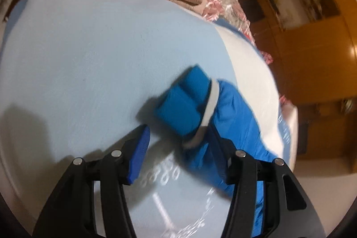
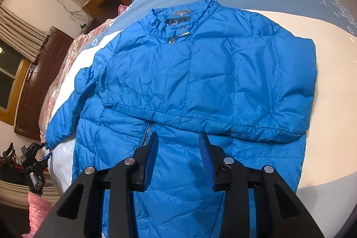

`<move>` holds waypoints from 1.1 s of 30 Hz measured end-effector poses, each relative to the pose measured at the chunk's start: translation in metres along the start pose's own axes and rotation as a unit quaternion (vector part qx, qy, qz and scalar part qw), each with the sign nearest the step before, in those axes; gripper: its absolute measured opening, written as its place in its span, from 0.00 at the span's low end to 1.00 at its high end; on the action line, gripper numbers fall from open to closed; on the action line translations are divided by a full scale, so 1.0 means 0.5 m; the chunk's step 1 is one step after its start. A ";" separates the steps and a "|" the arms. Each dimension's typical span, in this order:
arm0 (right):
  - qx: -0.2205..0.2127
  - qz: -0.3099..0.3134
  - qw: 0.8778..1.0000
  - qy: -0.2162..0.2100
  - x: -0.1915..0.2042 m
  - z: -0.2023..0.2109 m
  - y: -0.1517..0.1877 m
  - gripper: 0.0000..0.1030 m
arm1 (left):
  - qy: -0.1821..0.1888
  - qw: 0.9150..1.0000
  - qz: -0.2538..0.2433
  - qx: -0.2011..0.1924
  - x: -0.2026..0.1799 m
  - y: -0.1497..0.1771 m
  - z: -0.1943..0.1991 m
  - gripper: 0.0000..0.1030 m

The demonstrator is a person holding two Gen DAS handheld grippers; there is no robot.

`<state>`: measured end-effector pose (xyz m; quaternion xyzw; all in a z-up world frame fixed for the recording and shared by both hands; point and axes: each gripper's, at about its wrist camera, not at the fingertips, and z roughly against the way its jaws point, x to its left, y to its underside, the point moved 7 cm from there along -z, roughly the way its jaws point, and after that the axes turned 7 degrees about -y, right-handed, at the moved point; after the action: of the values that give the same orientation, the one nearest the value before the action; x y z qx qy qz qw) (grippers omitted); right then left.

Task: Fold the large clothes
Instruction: 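Grasp the other sleeve cuff with the left gripper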

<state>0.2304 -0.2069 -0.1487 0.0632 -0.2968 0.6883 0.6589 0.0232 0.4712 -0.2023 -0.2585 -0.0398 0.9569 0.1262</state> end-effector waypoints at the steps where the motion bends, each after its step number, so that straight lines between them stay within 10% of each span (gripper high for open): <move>1: -0.001 0.000 1.000 0.003 -0.001 0.002 0.001 0.37 | 0.005 1.000 0.004 -0.005 -0.004 0.000 -0.002 0.51; 4: -0.001 -0.005 1.000 0.009 -0.009 0.004 0.003 0.37 | 0.019 0.999 0.020 -0.016 -0.006 -0.011 0.002 0.49; 8: 0.008 -0.011 1.000 0.014 -0.018 -0.011 0.011 0.37 | -0.001 1.000 0.019 -0.025 -0.016 -0.020 -0.015 0.11; 18: 0.035 -0.031 0.999 0.017 -0.051 -0.046 0.040 0.37 | 0.024 0.993 -0.056 -0.103 -0.098 0.008 0.076 0.07; 25: 0.007 -0.018 1.000 0.014 -0.046 0.002 0.021 0.37 | 0.117 0.965 -0.204 -0.116 -0.353 0.159 0.179 0.07; 33: -0.005 -0.024 1.000 0.007 -0.068 0.032 0.034 0.37 | 0.227 0.905 -0.360 -0.016 -0.645 0.497 0.163 0.07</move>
<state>0.2140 -0.2436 -0.1576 0.0623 -0.2942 0.6710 0.6777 0.1963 0.1460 -0.0106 -0.4389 -0.1163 0.7607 0.4639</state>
